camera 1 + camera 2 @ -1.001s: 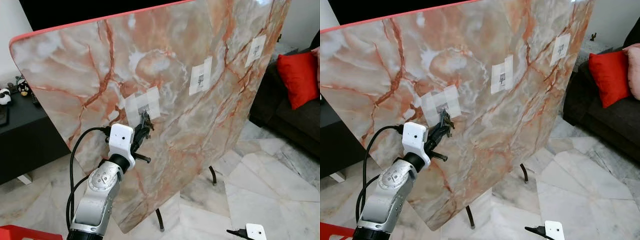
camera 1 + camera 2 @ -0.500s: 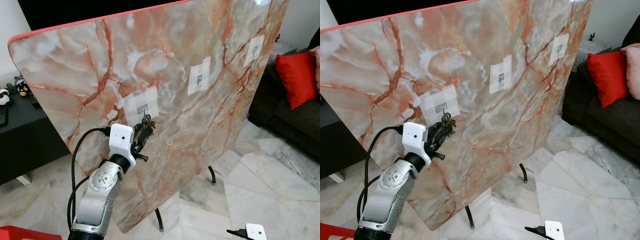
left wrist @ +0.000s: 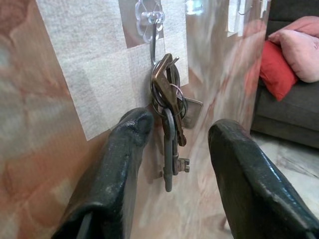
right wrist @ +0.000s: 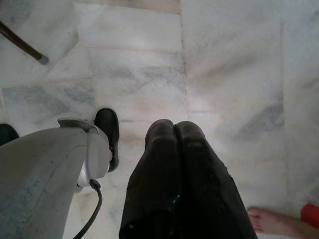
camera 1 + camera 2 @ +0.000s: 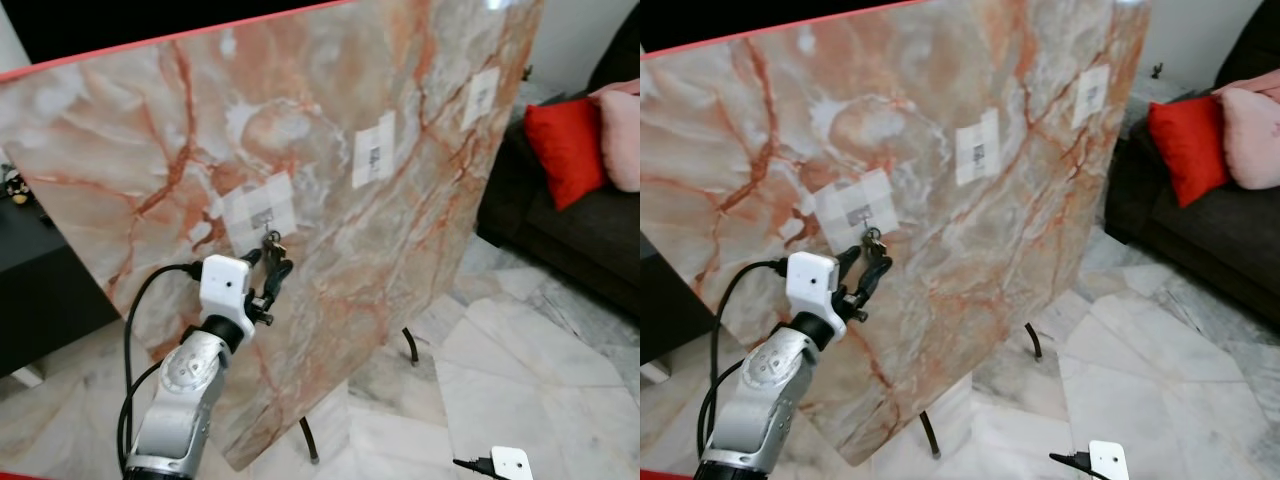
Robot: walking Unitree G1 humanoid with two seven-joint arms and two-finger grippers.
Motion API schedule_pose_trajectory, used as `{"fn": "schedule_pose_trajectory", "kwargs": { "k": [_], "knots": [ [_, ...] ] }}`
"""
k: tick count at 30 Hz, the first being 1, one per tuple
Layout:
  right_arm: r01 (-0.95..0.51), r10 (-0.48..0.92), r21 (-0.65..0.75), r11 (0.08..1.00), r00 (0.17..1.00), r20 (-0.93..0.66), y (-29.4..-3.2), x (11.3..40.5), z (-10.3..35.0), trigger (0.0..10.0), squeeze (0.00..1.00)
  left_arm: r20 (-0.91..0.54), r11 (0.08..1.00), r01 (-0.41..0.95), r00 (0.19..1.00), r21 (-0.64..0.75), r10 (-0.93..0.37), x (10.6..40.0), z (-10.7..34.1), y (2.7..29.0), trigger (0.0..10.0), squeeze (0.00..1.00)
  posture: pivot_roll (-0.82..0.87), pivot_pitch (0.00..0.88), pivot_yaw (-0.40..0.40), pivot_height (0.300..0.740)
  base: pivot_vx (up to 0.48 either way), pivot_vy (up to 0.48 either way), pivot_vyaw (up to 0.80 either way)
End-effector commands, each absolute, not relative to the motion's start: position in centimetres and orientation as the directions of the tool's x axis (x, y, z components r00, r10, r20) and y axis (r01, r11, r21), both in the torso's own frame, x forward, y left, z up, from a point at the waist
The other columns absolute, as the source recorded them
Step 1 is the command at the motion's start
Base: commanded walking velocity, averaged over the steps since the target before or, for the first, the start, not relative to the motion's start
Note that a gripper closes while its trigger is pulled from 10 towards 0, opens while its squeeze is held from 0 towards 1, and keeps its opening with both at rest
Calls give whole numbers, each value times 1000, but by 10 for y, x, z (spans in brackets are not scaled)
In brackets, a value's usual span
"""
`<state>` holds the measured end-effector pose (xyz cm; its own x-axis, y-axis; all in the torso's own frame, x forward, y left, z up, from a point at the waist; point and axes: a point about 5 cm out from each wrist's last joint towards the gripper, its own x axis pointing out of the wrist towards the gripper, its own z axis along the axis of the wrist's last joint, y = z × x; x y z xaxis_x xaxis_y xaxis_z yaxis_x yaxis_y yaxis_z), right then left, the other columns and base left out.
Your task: Hang keys on a hook
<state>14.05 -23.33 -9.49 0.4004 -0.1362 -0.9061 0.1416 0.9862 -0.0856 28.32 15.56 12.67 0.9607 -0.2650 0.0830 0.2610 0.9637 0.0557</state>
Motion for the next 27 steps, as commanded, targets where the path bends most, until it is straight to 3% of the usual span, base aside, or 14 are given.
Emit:
{"fn": "schedule_pose_trajectory", "kwargs": {
  "k": [1, 11, 18, 23, 27],
  "knots": [
    [144, -140, -89, 986, 400, -906, -235, 141, -94, 10000, 0, -63, 999, 31, 998, 29, -29, 273, 95, 212, 10000, 0, 1, 0, -33, 740, 0, 0, 0],
    [145, -140, -88, 985, 399, -906, -235, 141, -94, 10000, 0, -86, 1000, 9, 996, 18, -7, 257, 75, 233, 10000, 0, 1, 0, -31, 740, 0, 0, 0],
    [143, -138, -87, 986, 399, -907, -235, 141, -95, 10000, 0, 21, 994, 52, 998, -93, -51, 259, 97, 235, 10000, 0, 5, 0, -33, 740, 0, 0, 0],
    [142, -137, -86, 986, 399, -907, -234, 141, -95, 10000, 0, 76, 952, 200, 979, -232, -187, 258, 113, 226, 10000, 0, 8, 0, -35, 740, 0, 0, 0],
    [139, -136, -87, 986, 399, -907, -234, 141, -95, 10000, 0, 32, 864, 425, 901, -272, -433, 245, 115, 213, 10000, 0, 10, 0, -36, 740, 0, 0, 0]
  ]
}}
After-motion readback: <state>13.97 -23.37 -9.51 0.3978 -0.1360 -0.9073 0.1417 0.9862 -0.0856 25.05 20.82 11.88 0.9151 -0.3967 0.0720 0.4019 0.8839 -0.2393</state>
